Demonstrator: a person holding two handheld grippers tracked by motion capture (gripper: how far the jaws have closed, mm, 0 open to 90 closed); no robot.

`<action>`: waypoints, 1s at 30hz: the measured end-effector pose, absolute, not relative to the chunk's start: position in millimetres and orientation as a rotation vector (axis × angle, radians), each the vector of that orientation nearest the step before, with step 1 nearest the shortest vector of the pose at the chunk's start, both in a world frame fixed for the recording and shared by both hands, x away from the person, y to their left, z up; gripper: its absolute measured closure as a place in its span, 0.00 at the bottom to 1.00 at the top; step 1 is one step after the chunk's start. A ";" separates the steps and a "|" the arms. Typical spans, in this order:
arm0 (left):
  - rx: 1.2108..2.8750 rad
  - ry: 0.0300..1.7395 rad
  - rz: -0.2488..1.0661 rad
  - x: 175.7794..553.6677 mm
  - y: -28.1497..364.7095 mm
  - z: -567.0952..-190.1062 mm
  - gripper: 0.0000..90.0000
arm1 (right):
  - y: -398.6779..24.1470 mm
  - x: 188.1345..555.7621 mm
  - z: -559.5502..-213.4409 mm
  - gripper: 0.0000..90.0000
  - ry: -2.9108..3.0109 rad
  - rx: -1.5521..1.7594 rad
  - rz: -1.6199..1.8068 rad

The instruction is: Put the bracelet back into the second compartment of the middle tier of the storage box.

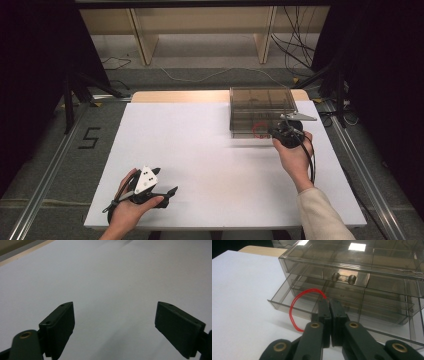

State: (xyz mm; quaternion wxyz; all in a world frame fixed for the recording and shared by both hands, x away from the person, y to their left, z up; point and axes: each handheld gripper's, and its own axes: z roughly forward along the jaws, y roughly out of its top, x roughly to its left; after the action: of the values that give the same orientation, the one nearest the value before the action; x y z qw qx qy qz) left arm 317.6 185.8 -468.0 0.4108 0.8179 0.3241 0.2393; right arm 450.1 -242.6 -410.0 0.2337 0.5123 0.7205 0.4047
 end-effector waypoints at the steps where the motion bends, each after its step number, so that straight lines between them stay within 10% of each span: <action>1: 2.059 0.815 0.602 317.6 185.8 -468.0 0.18 | -242.5 450.9 -410.4 0.99 1.979 1.405 1.112; 30: 2.059 0.812 0.602 317.4 185.6 -467.7 0.18 | -240.6 469.1 -410.9 0.99 1.970 1.430 1.110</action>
State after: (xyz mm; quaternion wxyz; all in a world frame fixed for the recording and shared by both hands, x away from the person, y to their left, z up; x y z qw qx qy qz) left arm 317.4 185.6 -467.7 0.4114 0.8182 0.3226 0.2392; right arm 469.1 -240.6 -410.9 0.2310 0.5202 0.7163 0.4037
